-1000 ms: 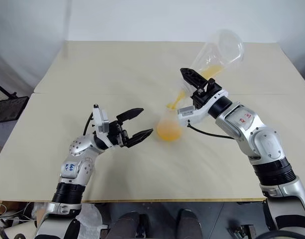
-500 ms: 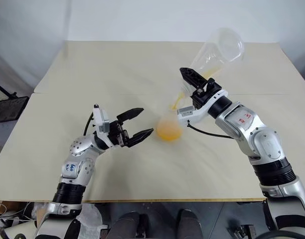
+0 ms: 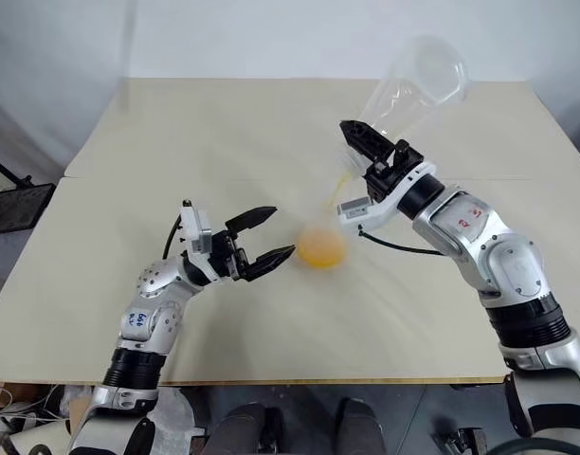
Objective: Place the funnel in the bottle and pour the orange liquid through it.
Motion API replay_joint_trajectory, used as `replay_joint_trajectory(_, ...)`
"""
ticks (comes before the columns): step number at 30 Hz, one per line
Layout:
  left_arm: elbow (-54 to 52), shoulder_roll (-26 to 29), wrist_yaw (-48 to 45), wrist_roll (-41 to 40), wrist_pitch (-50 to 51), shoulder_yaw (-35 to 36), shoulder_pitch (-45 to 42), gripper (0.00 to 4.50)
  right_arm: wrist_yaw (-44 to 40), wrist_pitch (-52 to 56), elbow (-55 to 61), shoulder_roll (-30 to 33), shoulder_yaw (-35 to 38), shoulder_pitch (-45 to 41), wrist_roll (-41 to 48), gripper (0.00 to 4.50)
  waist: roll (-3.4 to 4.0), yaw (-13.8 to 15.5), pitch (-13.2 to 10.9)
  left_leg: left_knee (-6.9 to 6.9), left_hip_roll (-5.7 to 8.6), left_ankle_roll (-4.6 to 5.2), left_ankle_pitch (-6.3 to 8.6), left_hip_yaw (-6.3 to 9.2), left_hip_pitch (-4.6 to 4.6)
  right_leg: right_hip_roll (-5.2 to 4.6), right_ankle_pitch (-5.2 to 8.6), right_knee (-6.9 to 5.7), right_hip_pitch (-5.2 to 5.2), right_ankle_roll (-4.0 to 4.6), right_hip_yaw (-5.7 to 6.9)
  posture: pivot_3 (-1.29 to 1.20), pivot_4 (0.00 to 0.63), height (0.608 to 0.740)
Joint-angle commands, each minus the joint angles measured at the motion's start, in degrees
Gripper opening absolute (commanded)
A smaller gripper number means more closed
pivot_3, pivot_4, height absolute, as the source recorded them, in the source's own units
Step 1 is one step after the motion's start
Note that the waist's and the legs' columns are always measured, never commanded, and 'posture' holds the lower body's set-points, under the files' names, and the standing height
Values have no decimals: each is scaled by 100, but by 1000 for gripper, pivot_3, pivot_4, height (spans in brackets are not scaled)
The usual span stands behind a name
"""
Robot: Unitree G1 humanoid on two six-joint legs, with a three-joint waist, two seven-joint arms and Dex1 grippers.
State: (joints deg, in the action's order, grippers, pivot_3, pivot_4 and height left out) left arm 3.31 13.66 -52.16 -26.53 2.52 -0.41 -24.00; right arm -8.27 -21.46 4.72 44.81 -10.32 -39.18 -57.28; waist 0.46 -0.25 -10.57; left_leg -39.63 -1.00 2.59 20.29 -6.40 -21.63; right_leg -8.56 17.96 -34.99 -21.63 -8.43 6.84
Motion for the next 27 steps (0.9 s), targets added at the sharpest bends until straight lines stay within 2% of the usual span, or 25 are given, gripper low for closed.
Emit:
replay_joint_trajectory(1,-96,-42,8,-6,-91,-9,11,4500,70,-43,214,97,117,-112,36,2473,0,-1,0,0,0,0,0,0,0,0,0,0,0,0,0,0,150,740)
replay_joint_trajectory(19,14,-86,17,40,-158,-34,-61,4500,238,-152,133,97,126,-202,-106,2473,0,-1,0,0,0,0,0,0,0,0,0,-1,0,0,0,0,150,740)
replay_joint_trajectory(27,-8,-55,30,38,-154,-19,-38,4500,-204,118,352,-200,267,79,655,2473,0,-1,0,0,0,0,0,1,0,0,0,0,0,0,1,0,150,740)
